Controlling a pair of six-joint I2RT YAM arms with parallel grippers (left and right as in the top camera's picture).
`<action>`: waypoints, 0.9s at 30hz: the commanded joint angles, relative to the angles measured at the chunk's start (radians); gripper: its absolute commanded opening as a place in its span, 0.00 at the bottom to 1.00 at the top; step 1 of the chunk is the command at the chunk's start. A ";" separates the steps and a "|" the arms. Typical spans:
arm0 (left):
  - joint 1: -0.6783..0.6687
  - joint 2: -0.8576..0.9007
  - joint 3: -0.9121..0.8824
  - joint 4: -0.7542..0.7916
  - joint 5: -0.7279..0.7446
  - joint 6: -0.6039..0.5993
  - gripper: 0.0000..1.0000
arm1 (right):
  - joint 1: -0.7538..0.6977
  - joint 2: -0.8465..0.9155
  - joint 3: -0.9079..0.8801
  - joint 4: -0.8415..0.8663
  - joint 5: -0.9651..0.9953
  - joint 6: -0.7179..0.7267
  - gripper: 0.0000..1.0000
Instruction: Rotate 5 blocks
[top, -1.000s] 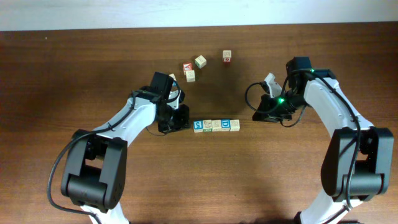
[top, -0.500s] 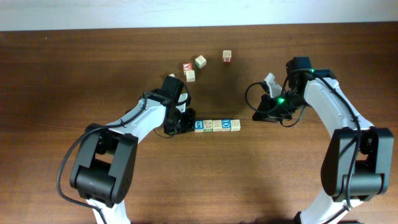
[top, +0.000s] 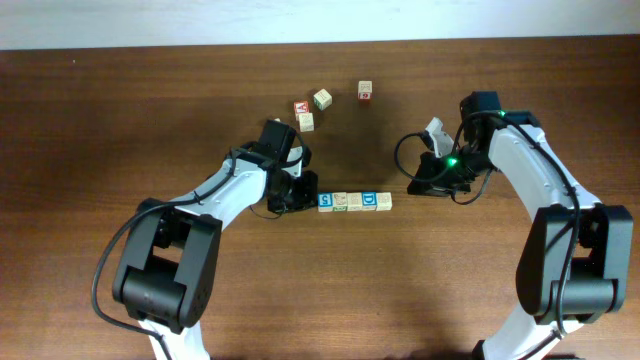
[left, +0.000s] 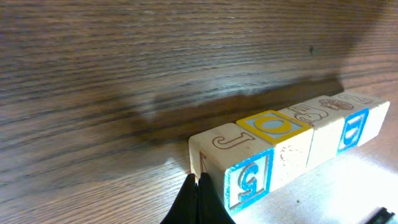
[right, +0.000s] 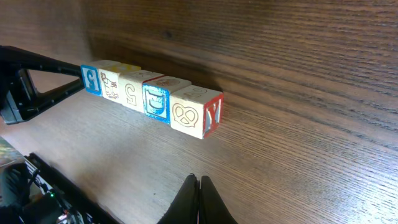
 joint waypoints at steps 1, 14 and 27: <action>0.013 0.005 0.014 0.004 0.041 0.026 0.00 | 0.000 0.016 -0.008 -0.003 0.012 -0.004 0.04; 0.015 0.005 0.014 0.016 0.040 0.044 0.00 | 0.000 0.016 -0.122 0.115 0.012 0.022 0.04; 0.015 0.005 0.014 0.030 0.033 0.062 0.00 | 0.000 0.016 -0.123 0.138 0.012 0.022 0.04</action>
